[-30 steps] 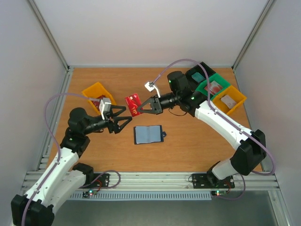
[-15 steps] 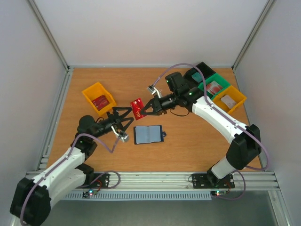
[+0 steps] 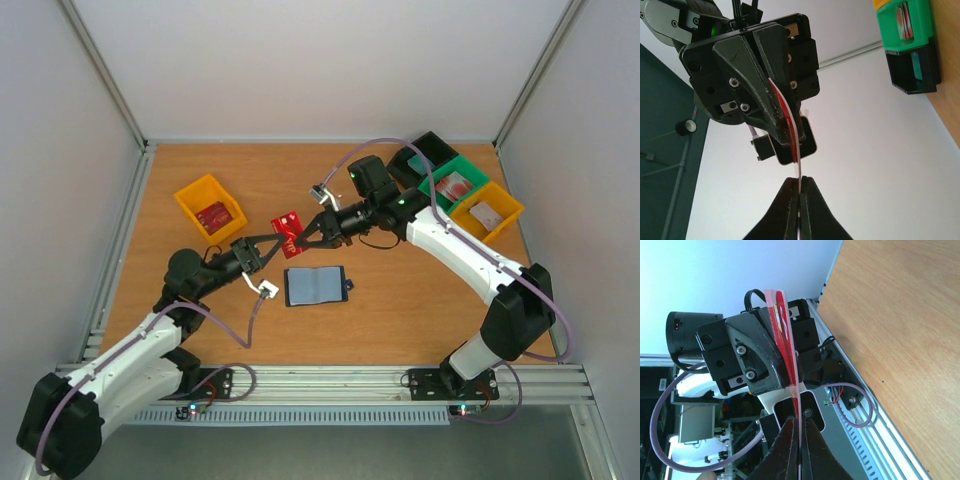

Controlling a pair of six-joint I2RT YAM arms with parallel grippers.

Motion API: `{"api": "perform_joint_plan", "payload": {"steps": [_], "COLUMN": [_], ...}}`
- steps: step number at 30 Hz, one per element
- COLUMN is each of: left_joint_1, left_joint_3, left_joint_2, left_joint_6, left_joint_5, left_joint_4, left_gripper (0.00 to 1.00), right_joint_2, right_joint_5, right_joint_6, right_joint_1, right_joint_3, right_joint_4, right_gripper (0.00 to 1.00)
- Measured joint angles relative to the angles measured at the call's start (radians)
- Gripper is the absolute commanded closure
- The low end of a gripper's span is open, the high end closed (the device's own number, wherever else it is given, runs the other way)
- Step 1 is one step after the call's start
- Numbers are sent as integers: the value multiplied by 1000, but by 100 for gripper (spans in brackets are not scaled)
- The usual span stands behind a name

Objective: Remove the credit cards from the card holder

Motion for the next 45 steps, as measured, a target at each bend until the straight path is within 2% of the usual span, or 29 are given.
{"api": "perform_joint_plan", "payload": {"steps": [2, 3, 5, 6, 7, 8, 11, 15, 19, 21, 26, 29, 31, 36, 45], "left_joint_1": [-8, -11, -19, -24, -28, -29, -34, -31, 36, 106, 266, 319, 330, 325, 320], "left_joint_3": [0, 0, 0, 1, 2, 3, 67, 289, 585, 741, 1078, 1207, 1226, 1198, 1107], "left_joint_2": [-2, -3, -19, -37, -61, -82, -145, -75, 198, 390, 778, 900, 931, 951, 1031], "left_joint_6": [5, 3, 3, 3, 3, -1, -51, -225, -435, -552, -798, -915, -967, -1044, -1093], "left_joint_5": [-14, -21, -36, -43, -55, -71, -175, -426, -633, -714, -876, -919, -932, -953, -1004], "left_joint_4": [1, -1, -18, -40, -74, -109, -357, -765, -1131, -1294, -1550, -1592, -1579, -1535, -1372], "left_gripper": [100, 100, 100, 100, 100, 100, 100, 100, 100, 100, 100, 100, 100, 100, 100], "right_joint_2": [0, 0, 0, 1, 1, 1, -14, -90, -177, -208, -252, -252, -252, -251, -238], "right_joint_5": [-1, -1, 8, 14, 23, 39, 95, 263, 497, 596, 732, 756, 764, 773, 771], "right_joint_6": [-1, -2, -7, -8, -22, -32, -66, -114, -194, -232, -290, -304, -310, -319, -330], "right_joint_1": [-2, -2, -2, -1, -1, -4, -30, -116, -146, -144, -142, -142, -142, -142, -142], "right_joint_3": [0, 0, 0, 0, 4, 13, 20, 17, 37, 45, 43, 34, 29, 28, 28], "right_joint_4": [-1, -2, -8, -16, -27, -47, -79, -153, -271, -316, -395, -417, -427, -440, -448], "right_gripper": [93, 80, 47, 17, 3, 2, 2, 1, 2, 1, 1, 2, 2, 1, 2]}}
